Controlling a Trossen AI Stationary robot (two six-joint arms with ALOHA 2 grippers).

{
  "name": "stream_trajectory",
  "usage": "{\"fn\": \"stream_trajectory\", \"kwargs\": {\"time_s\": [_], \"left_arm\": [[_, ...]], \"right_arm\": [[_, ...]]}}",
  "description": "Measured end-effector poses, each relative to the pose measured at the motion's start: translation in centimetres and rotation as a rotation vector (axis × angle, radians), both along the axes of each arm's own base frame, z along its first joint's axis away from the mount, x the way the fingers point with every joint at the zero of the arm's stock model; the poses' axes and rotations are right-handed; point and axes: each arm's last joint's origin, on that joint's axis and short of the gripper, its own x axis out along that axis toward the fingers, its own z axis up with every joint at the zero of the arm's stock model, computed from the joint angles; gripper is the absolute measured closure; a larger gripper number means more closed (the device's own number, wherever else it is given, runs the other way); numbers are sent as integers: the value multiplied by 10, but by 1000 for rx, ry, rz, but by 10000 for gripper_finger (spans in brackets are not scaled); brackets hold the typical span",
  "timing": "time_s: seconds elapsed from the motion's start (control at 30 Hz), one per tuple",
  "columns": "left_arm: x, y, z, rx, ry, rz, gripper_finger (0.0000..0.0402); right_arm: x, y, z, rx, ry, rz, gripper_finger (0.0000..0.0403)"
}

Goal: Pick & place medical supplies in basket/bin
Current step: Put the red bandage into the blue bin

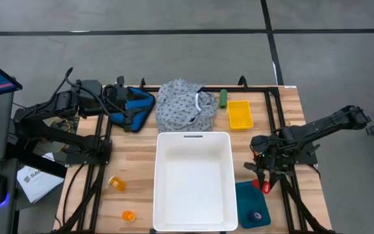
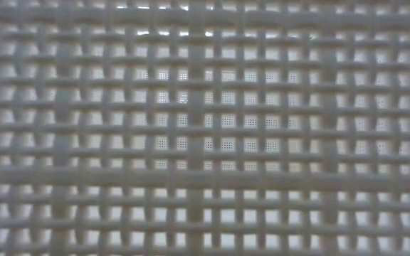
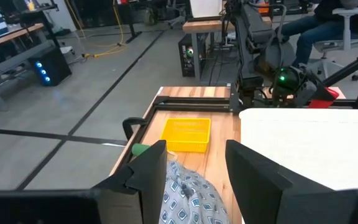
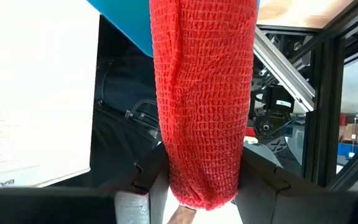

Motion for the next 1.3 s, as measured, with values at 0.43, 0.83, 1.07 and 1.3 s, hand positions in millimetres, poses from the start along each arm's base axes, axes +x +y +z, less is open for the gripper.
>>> {"fn": "stream_trajectory", "kwargs": {"time_s": [0.43,0.83,1.07,1.3], "left_arm": [[0,0,0,0,-1,0,247],[0,0,0,-1,4,0,247],[0,0,0,-2,5,0,247],[0,0,0,-22,-1,6,247]], "right_arm": [[9,6,-24,5,19,26,262],[9,2,-35,50,-24,34,262],[5,-2,-45,48,-17,15,262],[-2,-5,-59,42,11,6,262]]}}
